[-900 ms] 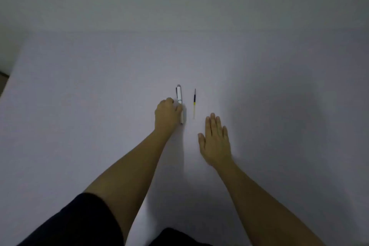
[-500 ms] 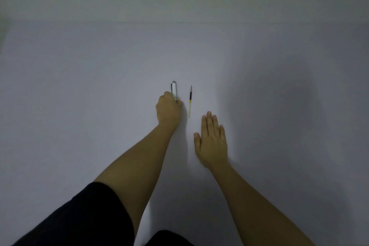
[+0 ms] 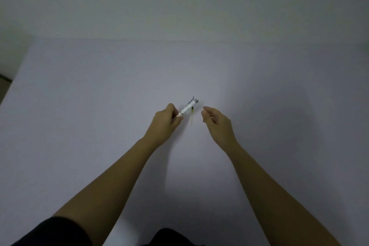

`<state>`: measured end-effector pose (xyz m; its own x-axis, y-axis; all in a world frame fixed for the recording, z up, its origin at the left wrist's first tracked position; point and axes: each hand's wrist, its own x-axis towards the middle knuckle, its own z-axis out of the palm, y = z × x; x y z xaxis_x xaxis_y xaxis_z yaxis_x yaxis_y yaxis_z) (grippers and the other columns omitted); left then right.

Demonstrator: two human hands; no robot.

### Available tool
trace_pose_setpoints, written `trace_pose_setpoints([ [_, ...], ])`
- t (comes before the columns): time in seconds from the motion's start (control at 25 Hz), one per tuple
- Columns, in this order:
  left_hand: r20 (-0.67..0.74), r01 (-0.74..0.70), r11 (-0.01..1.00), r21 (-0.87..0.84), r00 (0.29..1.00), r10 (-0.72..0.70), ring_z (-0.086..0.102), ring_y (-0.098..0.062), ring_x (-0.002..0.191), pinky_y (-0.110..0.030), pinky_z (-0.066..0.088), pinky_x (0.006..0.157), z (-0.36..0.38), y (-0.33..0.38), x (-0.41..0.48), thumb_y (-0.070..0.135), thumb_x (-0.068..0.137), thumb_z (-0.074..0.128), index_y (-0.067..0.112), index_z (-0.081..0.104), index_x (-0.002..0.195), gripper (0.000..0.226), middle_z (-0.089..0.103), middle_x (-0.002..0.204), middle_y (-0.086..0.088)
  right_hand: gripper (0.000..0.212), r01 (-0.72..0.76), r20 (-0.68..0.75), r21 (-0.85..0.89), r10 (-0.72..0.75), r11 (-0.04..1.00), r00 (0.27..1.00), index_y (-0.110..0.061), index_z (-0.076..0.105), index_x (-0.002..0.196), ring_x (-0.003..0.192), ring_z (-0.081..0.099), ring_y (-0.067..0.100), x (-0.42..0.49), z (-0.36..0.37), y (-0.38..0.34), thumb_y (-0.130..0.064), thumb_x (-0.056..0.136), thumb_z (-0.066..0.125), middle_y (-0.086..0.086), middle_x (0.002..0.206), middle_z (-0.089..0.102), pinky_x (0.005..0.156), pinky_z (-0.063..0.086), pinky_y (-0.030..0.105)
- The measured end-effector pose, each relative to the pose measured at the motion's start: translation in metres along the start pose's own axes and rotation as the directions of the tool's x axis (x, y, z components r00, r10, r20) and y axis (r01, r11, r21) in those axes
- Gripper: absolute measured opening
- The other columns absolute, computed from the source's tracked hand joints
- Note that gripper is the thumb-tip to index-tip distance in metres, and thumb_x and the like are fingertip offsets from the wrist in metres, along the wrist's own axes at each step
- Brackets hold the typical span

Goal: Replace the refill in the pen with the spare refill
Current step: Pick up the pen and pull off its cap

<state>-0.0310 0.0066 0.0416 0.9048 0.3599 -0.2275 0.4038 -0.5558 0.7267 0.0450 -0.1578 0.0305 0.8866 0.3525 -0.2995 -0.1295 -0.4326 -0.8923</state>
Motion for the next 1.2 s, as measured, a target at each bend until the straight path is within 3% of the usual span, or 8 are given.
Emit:
trace_pose_setpoints([
  [0.12,0.067,-0.126,0.992,0.029,0.99,0.124,0.046,-0.015,0.06,-0.024,0.035,0.055,-0.01,0.003,-0.017,0.025,0.091,0.056,0.011,0.05,0.089,0.016,0.056,0.076,-0.002,0.025,0.009,0.055,0.152,-0.017,0.988,0.998,-0.015,0.063,0.112,0.085,0.068,0.016,-0.002,-0.001,-0.014,-0.025,0.09,0.058,0.004,0.096,0.071,0.082,0.051,0.025],
  [0.28,0.033,-0.23,0.972,0.051,0.973,0.228,0.053,-0.016,0.074,-0.016,0.039,0.064,-0.012,0.004,-0.024,0.027,0.09,0.057,0.014,0.059,0.113,0.027,0.061,0.088,0.0,0.009,0.059,0.041,0.228,-0.07,0.972,0.997,-0.019,0.068,0.09,0.082,0.07,0.014,-0.009,0.001,-0.018,-0.018,0.09,0.059,0.003,0.089,0.072,0.084,0.054,0.031],
  [0.44,-0.044,-0.298,0.943,0.149,0.951,0.307,0.048,-0.012,0.062,-0.022,0.034,0.055,-0.009,0.0,-0.027,0.043,0.089,0.048,0.023,0.066,0.114,0.037,0.06,0.069,0.003,0.01,0.086,0.022,0.221,-0.093,0.972,0.995,-0.02,0.068,0.086,0.078,0.07,0.012,-0.014,0.003,-0.019,-0.017,0.089,0.059,-0.001,0.084,0.072,0.085,0.055,0.033],
  [0.56,-0.12,-0.279,0.936,0.216,0.944,0.309,0.046,-0.011,0.058,-0.019,0.031,0.049,-0.009,0.002,-0.027,0.053,0.085,0.042,0.032,0.066,0.112,0.042,0.05,0.062,0.009,0.011,0.096,0.013,0.237,-0.102,0.967,0.995,-0.022,0.068,0.084,0.074,0.069,0.008,-0.014,0.003,-0.021,-0.016,0.089,0.06,0.0,0.083,0.072,0.084,0.056,0.031],
  [0.72,-0.129,-0.216,0.936,0.279,0.957,0.259,0.049,-0.012,0.062,-0.02,0.03,0.049,-0.007,0.007,-0.024,0.048,0.088,0.05,0.036,0.064,0.114,0.031,0.052,0.064,0.008,0.009,0.09,-0.008,0.23,-0.091,0.969,0.996,-0.015,0.069,0.09,0.076,0.069,0.012,-0.009,0.002,-0.02,-0.016,0.089,0.06,0.006,0.088,0.072,0.083,0.056,0.03],
  [0.88,-0.11,-0.109,0.963,0.246,0.984,0.139,0.05,-0.01,0.071,-0.017,0.031,0.052,-0.006,-0.001,-0.02,0.053,0.085,0.053,0.037,0.057,0.123,0.041,0.057,0.076,0.008,0.009,0.074,-0.065,0.271,-0.059,0.96,0.996,-0.016,0.069,0.092,0.077,0.068,0.009,-0.001,-0.003,-0.016,-0.017,0.089,0.06,0.001,0.084,0.072,0.078,0.056,0.021],
  [1.12,-0.067,-0.094,0.977,0.194,0.992,0.108,0.052,-0.015,0.078,-0.027,0.038,0.066,-0.008,-0.014,-0.015,0.048,0.089,0.05,0.028,0.049,0.132,0.048,0.054,0.08,0.004,0.019,-0.013,-0.064,-0.182,0.002,0.983,0.998,-0.005,0.073,0.097,0.088,0.069,0.029,0.028,-0.018,0.024,-0.017,0.085,0.064,0.017,0.095,0.074,0.088,0.053,0.041],
  [1.2,-0.05,-0.104,0.983,0.151,0.992,0.113,0.054,-0.017,0.08,-0.029,0.042,0.07,-0.008,-0.012,-0.012,0.045,0.09,0.049,0.025,0.049,0.133,0.047,0.055,0.081,0.002,0.018,-0.025,-0.044,-0.264,0.014,0.964,0.999,-0.004,0.073,0.095,0.09,0.069,0.032,0.034,-0.016,0.031,-0.016,0.085,0.064,0.018,0.095,0.074,0.088,0.052,0.039],
])
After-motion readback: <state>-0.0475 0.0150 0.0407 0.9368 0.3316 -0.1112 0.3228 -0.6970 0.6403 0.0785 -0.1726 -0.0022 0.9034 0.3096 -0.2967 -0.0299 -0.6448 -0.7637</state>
